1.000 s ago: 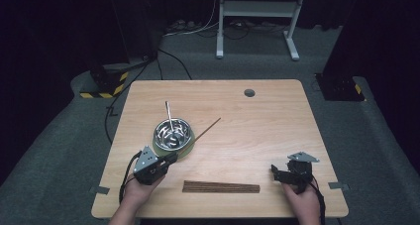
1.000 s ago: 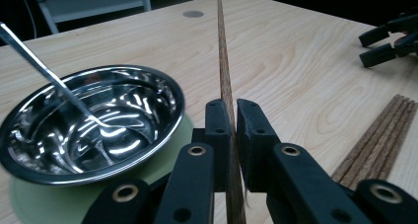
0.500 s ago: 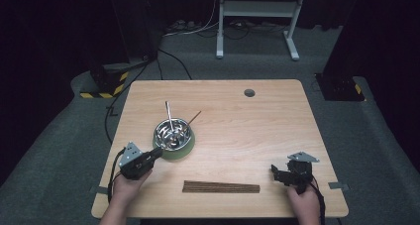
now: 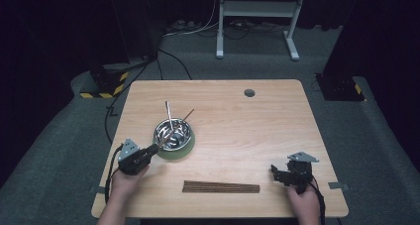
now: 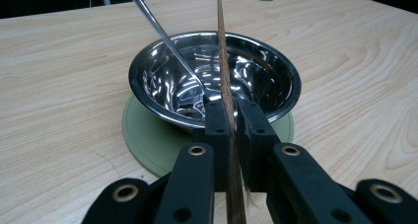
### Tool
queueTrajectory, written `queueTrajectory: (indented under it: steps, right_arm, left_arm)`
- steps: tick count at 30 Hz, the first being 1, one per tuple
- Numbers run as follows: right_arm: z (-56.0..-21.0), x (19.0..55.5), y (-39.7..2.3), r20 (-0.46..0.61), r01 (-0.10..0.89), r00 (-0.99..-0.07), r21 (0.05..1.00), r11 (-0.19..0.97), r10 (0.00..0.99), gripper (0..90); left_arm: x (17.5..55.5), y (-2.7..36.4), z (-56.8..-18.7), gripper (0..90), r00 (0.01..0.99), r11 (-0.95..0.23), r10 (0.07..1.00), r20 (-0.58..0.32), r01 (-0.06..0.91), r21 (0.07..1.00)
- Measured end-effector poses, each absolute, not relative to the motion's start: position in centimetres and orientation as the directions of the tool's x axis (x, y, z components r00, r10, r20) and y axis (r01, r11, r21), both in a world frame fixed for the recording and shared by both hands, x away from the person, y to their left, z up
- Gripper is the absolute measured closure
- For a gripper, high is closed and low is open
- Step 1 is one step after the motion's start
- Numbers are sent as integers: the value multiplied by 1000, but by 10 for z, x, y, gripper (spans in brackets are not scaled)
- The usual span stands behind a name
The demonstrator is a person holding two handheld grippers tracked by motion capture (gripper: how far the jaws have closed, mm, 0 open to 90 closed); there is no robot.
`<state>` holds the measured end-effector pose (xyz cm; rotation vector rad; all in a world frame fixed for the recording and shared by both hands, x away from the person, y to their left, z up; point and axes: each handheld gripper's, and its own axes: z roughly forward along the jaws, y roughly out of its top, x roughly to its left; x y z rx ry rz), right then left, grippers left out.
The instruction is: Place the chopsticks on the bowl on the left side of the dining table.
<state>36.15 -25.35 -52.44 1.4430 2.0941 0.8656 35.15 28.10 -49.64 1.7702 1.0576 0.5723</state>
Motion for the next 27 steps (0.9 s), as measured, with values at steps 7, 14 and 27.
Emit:
queueTrajectory:
  steps: [7, 14, 27]
  right_arm:
    - [-524, 362, -254, -18, 650, -354, 714, 260, 935, 123]
    - [-523, 361, -254, -16, 656, -368, 704, 271, 930, 125]
    - [-524, 360, -254, -14, 655, -373, 704, 274, 928, 125]
  left_arm:
    - [351, 285, -497, 837, 511, -164, 856, -76, 409, 898]
    - [355, 286, -500, 836, 520, -175, 850, -81, 424, 889]
    - [358, 288, -502, 832, 512, -150, 853, -104, 431, 890]
